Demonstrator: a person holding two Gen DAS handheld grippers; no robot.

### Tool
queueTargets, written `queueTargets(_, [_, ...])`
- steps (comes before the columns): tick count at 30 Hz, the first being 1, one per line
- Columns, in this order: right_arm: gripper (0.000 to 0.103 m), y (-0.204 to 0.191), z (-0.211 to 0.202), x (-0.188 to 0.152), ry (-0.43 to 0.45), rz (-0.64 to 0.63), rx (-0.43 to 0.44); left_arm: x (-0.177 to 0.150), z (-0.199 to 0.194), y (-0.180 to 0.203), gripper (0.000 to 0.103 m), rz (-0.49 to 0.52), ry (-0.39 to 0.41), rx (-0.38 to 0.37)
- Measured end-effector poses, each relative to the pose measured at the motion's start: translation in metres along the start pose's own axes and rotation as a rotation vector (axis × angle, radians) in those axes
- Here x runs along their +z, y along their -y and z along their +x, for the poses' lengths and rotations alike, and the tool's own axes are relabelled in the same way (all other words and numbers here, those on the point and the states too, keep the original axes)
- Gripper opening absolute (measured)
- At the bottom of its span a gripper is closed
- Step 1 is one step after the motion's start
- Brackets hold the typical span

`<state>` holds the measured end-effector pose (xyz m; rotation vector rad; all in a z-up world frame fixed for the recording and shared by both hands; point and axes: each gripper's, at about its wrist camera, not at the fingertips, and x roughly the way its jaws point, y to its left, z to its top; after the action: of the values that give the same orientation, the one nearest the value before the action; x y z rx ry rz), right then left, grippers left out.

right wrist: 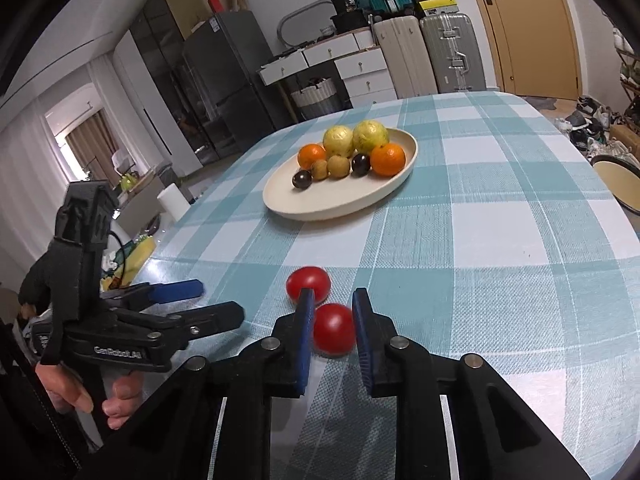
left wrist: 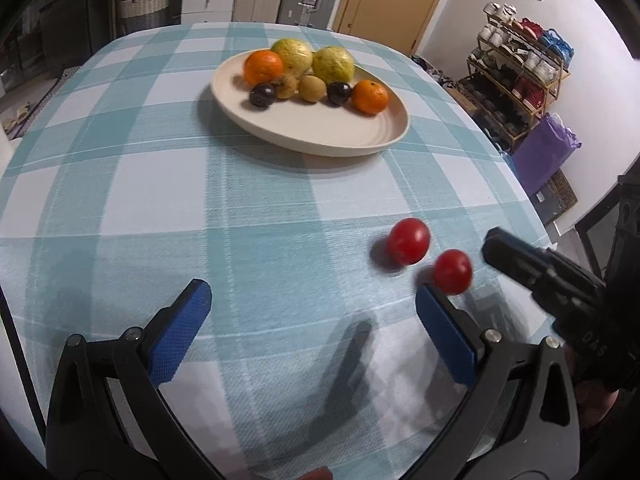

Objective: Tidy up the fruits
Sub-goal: 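Grasp the other red tomato with the left gripper while the right gripper holds its tomato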

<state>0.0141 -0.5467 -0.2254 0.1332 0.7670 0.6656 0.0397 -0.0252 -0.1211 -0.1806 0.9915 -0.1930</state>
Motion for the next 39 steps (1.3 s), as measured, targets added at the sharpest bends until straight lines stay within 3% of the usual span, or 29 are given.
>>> queueTargets(8, [0.021, 0.006, 0.011, -0.007, -0.057, 0.019, 0.047, 0.008, 0.008, 0.003, 0.102, -0.001, -0.009, -0.007])
queueTargets(15, [0.036, -0.001, 0.025, -0.003, -0.11, 0.01, 0.056, 0.011, 0.008, -0.007, 0.102, -0.027, -0.021, -0.006])
queueTargets(21, [0.036, -0.004, 0.037, 0.0, -0.159, 0.011, 0.066, 0.012, 0.008, -0.008, 0.102, -0.026, -0.02, -0.013])
queueTargets(26, [0.031, -0.003, 0.036, -0.001, -0.152, 0.01, 0.079, 0.014, 0.009, -0.004, 0.102, -0.013, -0.022, -0.025])
queueTargets(39, [0.03, 0.009, 0.011, 0.013, -0.049, 0.023, 0.055, 0.024, 0.019, 0.014, 0.101, 0.024, -0.029, -0.033])
